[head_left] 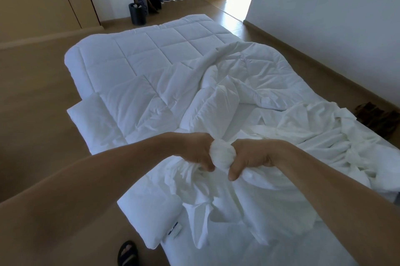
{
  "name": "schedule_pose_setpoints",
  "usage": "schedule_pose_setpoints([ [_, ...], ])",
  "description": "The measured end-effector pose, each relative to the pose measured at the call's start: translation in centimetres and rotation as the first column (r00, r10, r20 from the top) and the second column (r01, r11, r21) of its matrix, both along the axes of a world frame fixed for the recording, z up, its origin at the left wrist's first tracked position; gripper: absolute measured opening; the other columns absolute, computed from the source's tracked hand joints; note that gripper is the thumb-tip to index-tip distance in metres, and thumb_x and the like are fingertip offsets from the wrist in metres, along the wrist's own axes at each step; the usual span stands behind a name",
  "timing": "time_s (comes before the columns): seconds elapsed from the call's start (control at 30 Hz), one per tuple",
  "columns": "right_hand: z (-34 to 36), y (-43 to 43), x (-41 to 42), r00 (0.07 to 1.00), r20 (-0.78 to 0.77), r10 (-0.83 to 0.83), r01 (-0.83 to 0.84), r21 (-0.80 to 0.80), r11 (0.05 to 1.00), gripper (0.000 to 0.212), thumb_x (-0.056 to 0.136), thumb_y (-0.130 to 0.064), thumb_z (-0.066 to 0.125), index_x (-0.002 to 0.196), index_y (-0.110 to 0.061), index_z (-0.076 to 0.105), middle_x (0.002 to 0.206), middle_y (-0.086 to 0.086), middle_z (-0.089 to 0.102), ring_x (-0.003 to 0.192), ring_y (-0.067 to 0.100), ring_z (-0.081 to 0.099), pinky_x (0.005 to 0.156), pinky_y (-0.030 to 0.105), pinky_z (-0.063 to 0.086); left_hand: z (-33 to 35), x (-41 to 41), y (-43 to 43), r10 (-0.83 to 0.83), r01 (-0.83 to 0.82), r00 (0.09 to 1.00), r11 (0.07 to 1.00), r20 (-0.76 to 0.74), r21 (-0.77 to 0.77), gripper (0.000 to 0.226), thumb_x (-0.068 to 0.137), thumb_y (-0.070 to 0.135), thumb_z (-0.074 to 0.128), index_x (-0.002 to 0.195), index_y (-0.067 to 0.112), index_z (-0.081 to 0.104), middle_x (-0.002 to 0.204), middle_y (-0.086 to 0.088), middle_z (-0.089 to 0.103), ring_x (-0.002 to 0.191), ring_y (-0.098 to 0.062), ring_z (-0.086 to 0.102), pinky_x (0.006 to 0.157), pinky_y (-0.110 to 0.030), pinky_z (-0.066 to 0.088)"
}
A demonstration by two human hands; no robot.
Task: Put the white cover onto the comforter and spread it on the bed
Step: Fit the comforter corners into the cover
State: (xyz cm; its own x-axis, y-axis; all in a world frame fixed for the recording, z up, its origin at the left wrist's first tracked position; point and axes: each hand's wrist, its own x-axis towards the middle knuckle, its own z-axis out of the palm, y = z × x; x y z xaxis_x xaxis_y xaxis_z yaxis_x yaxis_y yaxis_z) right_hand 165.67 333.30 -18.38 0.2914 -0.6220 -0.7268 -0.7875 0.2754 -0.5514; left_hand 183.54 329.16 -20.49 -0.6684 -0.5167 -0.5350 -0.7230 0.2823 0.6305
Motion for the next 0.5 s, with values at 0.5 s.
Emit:
schedule_pose_setpoints([
  [0.5, 1.4, 0.1, -2.0, 0.967, 0.207, -0.149, 0.137, 0.073, 0.988, 0.055, 0.067, -0.007, 0.080, 0.119, -0.009, 0.066, 0.110, 0.019, 0.071, 0.101, 0.034, 0.069, 0.094, 0.045, 0.053, 0.0, -0.2, -0.4, 0.133, -0.084, 0.965, 0.973, -0.227, 0.215, 0.033, 0.077, -0.008, 0.066, 0.086, 0.024, 0.061, 0.069, 0.014, 0.062, 0.060, -0.003, 0.058, 0.052, -0.013, 0.044],
])
